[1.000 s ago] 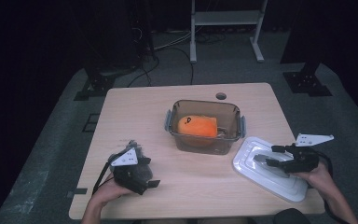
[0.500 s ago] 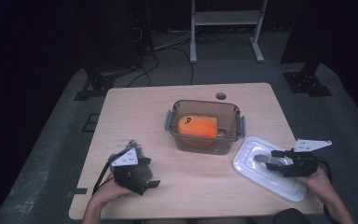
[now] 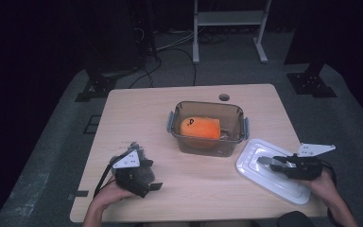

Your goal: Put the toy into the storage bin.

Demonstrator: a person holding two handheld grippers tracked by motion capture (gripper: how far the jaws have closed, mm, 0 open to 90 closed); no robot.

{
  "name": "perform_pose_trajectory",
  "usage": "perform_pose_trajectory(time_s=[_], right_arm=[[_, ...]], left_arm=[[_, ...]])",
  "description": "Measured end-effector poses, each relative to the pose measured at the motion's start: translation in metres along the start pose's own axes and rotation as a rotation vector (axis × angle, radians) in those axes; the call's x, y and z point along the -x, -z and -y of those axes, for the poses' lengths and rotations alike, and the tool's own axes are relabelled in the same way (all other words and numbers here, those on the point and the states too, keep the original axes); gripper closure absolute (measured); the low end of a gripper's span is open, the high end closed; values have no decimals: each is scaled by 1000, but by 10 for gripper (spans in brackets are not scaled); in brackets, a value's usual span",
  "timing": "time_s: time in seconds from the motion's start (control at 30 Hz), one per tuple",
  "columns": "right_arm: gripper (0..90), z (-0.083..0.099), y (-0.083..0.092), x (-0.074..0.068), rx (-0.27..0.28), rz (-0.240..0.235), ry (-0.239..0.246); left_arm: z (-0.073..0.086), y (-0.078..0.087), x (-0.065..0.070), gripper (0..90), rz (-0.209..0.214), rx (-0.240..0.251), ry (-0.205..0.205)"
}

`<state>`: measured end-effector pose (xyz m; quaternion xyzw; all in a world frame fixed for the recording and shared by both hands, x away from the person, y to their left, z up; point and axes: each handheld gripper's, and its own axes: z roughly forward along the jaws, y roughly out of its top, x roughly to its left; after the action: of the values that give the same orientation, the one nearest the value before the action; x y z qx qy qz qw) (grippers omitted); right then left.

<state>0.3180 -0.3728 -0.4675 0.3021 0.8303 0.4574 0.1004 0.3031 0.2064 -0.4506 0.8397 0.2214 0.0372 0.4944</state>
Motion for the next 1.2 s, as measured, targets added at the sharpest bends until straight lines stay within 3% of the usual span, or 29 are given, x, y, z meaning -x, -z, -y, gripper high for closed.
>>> perform_pose_trajectory(time_s=[0.2,0.7,1.2], right_arm=[[643,1,-1,-1,-9,-6,8],[660,-5,-1,-3,-24,-20,38],[659,-15,18,-5,-4,-18,52]], left_arm=[[0,0,0,23,1,0,1],[0,0,0,23,4,0,1],[0,0,0,23,4,1,2]])
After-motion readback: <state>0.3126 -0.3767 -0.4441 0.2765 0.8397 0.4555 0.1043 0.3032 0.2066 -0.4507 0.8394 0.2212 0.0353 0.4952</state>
